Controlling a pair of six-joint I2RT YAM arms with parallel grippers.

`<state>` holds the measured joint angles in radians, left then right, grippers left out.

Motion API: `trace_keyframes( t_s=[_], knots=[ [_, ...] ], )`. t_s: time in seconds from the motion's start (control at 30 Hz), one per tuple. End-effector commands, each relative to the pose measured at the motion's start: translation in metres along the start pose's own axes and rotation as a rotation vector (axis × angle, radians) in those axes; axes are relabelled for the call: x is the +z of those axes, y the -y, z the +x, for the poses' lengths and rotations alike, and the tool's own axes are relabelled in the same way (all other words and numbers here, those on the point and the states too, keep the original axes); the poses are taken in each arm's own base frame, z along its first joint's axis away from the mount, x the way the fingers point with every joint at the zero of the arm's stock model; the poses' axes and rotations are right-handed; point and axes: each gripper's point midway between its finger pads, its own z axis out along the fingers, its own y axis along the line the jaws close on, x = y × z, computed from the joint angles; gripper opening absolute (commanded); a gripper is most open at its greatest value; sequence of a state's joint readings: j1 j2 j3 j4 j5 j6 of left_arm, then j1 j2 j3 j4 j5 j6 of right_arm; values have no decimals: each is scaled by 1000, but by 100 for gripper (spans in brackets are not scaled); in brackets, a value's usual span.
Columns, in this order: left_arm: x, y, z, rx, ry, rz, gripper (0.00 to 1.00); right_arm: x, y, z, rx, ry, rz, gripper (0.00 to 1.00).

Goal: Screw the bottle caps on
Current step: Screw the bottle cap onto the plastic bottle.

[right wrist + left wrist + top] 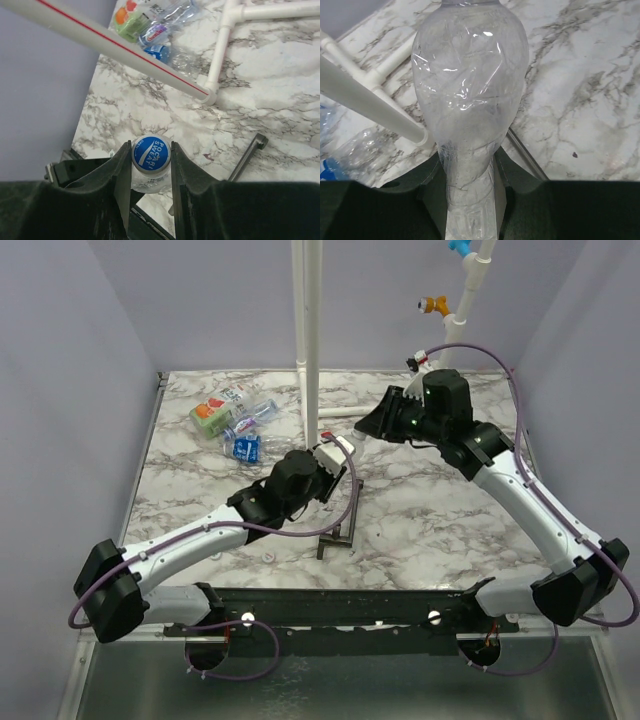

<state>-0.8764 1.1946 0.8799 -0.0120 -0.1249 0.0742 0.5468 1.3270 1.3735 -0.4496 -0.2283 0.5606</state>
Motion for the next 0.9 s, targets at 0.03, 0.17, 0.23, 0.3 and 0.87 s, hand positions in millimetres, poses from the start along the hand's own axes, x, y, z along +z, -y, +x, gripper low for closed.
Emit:
trace_keyframes(
  t_s=[0.03, 0.17, 0.23, 0.3, 0.87],
  knots=[
    [7, -27, -72, 12, 178, -286, 0, 11, 40, 50, 148, -198, 240, 8],
    [16, -24, -71, 11, 166, -328, 0, 16, 47, 49, 189, -187, 290, 7],
    [19, -23, -68, 16, 156, -328, 0, 16, 46, 45, 204, -164, 296, 7],
    [21, -22, -64, 24, 147, -322, 0, 15, 45, 40, 211, -139, 293, 10],
    [-3, 5, 3, -74, 11, 86, 0, -29, -10, -29, -67, 119, 43, 100]
  ],
)
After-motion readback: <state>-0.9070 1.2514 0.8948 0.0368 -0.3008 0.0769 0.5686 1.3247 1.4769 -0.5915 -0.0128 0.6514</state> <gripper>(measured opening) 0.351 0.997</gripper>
